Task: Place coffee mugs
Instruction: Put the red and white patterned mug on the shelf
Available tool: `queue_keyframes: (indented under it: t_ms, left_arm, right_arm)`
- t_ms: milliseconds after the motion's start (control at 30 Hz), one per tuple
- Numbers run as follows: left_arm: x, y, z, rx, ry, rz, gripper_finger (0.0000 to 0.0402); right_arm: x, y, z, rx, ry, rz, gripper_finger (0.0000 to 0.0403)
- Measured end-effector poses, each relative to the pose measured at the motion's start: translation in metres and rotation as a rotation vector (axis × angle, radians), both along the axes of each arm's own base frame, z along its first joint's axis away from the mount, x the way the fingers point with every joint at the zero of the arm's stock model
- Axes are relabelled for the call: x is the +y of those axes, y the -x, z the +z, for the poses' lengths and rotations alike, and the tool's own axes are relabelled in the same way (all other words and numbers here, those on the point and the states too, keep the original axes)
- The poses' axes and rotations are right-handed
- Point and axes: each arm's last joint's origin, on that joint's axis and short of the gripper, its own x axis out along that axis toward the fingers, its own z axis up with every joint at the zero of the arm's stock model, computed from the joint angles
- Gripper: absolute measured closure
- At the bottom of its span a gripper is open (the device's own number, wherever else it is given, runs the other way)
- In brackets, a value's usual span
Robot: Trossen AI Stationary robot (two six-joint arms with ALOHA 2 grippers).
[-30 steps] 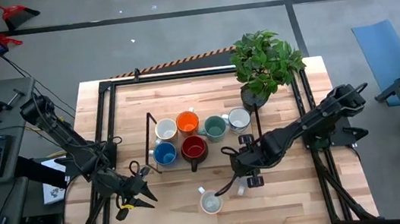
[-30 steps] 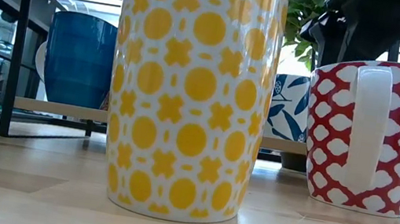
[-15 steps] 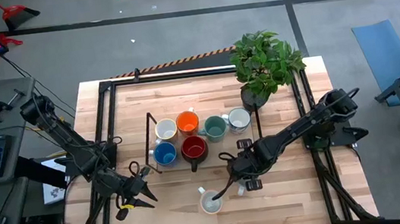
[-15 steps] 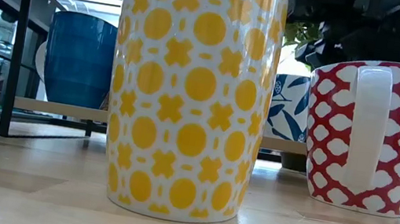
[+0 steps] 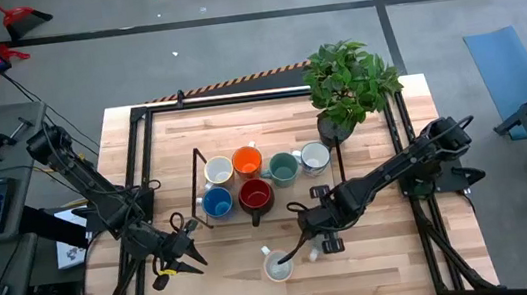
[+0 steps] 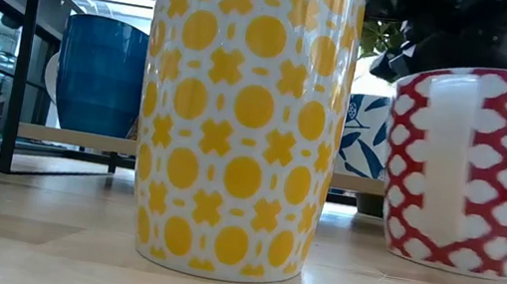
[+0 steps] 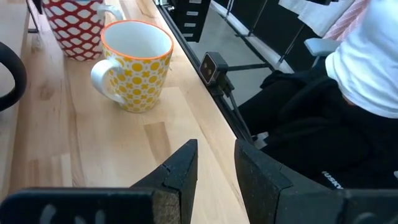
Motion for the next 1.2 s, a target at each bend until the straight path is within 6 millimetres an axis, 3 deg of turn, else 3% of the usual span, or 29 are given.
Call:
queue_keyframes:
  t_ms: [100,267,400,533,900,1200]
  left_arm:
    - [0.0,0.0,0.0,-0.007,-0.011,-0.006,0.0307]
    - [0.0,0.0,0.0,-0.013,-0.023,-0.013,0.0307]
    - [0.0,0.0,0.0,-0.013,-0.024,-0.013,0.0307]
    - [0.0,0.0,0.0,-0.022,-0.038,-0.021,0.0307]
    - [0.0,0.0,0.0,-0.024,-0.045,-0.024,0.0307]
    - [0.0,0.0,-0.001,-0.023,-0.046,-0.024,0.0307]
  right_arm:
    - [0.004,-0.002,0.008,-0.005,-0.024,0.014,0.0399]
    - [0.006,-0.006,0.041,-0.022,0.023,0.013,0.04]
    - [0.001,-0.005,0.071,-0.031,0.131,0.008,0.0401]
    - [-0.012,-0.004,0.087,-0.008,0.206,-0.003,0.0402]
    - [-0.05,-0.006,0.069,0.117,0.24,-0.048,0.0402]
    - [-0.056,-0.003,0.054,0.149,0.243,-0.058,0.0401]
